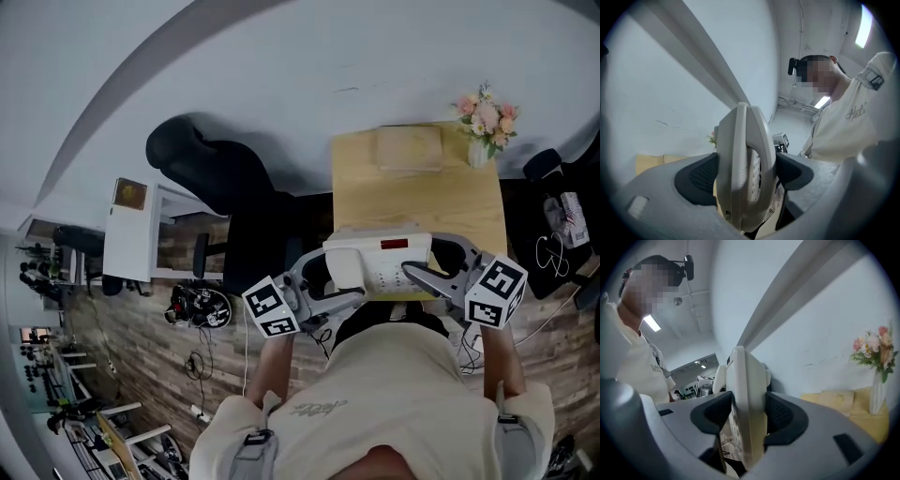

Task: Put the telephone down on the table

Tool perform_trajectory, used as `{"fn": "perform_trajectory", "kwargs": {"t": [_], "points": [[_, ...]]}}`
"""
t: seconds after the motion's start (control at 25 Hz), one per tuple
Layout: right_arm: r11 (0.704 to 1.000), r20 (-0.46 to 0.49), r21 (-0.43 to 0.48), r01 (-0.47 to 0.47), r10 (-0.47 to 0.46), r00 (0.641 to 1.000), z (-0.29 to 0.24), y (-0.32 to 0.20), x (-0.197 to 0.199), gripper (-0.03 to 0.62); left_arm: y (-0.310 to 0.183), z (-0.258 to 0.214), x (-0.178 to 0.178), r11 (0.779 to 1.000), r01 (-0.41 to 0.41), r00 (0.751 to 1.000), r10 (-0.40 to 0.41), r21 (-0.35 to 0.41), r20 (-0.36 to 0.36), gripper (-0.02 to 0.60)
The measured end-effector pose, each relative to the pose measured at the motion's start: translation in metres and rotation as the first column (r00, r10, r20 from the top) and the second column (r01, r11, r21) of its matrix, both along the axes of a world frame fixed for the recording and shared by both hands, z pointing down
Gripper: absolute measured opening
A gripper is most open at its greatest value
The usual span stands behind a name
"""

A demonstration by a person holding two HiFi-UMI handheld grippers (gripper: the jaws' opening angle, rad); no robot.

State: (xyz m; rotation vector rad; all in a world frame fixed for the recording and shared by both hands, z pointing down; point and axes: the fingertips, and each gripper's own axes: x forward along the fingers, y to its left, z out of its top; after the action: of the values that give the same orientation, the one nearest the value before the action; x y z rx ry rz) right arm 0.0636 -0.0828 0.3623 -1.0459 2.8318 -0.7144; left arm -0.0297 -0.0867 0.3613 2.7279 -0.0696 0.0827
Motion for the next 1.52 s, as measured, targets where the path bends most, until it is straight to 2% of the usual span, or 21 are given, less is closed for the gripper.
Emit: {"fn": "perform_trajectory", "kwargs": {"t": [0.16,0.32,0.48,0.72,0.88,1.08,1.28,1.52], "points": [[0.999,-0.052,0.01,-0.05,0.05,0.997,-0.015,-0.014,-0.01,0.218,-0.017,-0.009,-0.01,0.999,-0.044,0.998,0.044,-0.007,-0.045,0.387],[0.996,-0.049,0.007,-0.086,0.086,0.995,-0.016,-0.038,-0.029,0.218,-0.046,-0.012,-0.029,0.997,-0.077,0.995,0.077,-0.002,-0.057,0.387],[0.99,-0.083,-0.008,-0.138,0.136,0.987,-0.015,-0.066,-0.029,0.218,-0.078,-0.007,-0.029,0.992,-0.125,0.988,0.123,-0.017,-0.096,0.387],[0.982,-0.104,-0.002,-0.191,0.19,0.976,-0.023,-0.076,-0.043,0.218,-0.093,-0.013,-0.042,0.985,-0.17,0.975,0.167,-0.008,-0.144,0.387],[0.98,-0.118,-0.026,-0.198,0.194,0.974,-0.012,-0.081,-0.037,0.218,-0.099,-0.002,-0.036,0.984,-0.17,0.974,0.161,-0.044,-0.159,0.387],[0.982,-0.098,-0.069,-0.173,0.166,0.981,0.003,-0.083,-0.028,0.218,-0.098,0.011,-0.028,0.985,-0.147,0.982,0.134,-0.093,-0.13,0.387],[0.986,-0.068,-0.121,-0.112,0.104,0.992,0.031,-0.089,-0.023,0.218,-0.098,0.035,-0.022,0.987,-0.098,0.994,0.092,-0.131,-0.05,0.387],[0.976,-0.006,-0.211,-0.047,0.047,0.999,0.076,-0.1,-0.018,0.218,-0.105,0.075,-0.018,0.975,-0.042,0.999,0.046,-0.22,0.013,0.387]]}}
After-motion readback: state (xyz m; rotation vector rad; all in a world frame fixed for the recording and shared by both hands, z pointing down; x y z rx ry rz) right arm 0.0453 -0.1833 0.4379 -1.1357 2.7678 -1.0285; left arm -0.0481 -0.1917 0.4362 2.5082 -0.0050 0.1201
